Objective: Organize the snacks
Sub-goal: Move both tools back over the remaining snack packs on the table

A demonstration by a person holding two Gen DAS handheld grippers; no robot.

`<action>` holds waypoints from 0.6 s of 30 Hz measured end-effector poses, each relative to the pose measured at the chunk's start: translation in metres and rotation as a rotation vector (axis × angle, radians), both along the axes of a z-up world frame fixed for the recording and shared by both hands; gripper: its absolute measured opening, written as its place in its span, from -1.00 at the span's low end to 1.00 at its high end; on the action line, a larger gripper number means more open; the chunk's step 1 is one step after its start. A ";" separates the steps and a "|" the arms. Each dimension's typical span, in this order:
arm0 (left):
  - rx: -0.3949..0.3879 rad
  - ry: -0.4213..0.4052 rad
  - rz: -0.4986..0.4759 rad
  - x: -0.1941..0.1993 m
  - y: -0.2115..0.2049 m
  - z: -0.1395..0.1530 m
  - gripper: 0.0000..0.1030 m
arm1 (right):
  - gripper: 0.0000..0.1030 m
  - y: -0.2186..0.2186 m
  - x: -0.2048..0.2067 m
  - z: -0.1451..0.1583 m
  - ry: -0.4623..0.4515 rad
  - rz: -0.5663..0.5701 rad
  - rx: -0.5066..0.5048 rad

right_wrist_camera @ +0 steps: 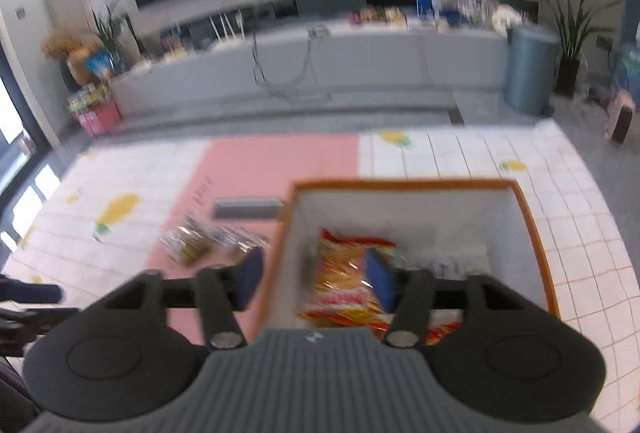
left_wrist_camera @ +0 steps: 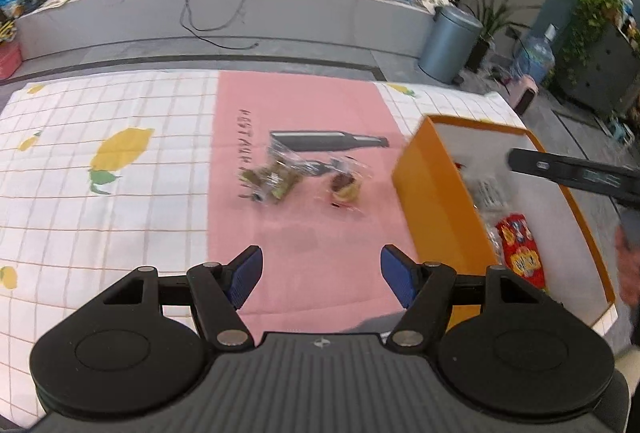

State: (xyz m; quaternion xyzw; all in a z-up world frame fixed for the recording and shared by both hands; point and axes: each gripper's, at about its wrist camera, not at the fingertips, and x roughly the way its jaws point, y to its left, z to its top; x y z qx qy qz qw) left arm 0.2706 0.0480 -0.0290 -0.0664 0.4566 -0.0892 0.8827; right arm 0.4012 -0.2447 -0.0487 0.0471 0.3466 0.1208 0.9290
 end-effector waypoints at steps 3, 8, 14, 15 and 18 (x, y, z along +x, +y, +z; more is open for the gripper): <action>0.025 -0.040 0.072 0.001 0.016 -0.002 0.55 | 0.37 0.029 -0.021 0.010 -0.075 0.012 0.009; 0.095 -0.100 0.093 0.013 0.031 -0.016 0.56 | 0.54 0.082 -0.039 -0.007 -0.130 -0.017 -0.040; 0.068 -0.160 -0.048 0.036 0.037 -0.043 0.57 | 0.69 0.125 -0.042 -0.049 -0.141 -0.054 -0.039; 0.063 -0.165 -0.089 0.038 0.038 -0.047 0.57 | 0.69 0.128 -0.043 -0.056 -0.129 -0.063 -0.041; 0.086 -0.209 -0.177 0.047 0.035 -0.052 0.61 | 0.69 0.136 -0.044 -0.080 -0.094 -0.068 -0.051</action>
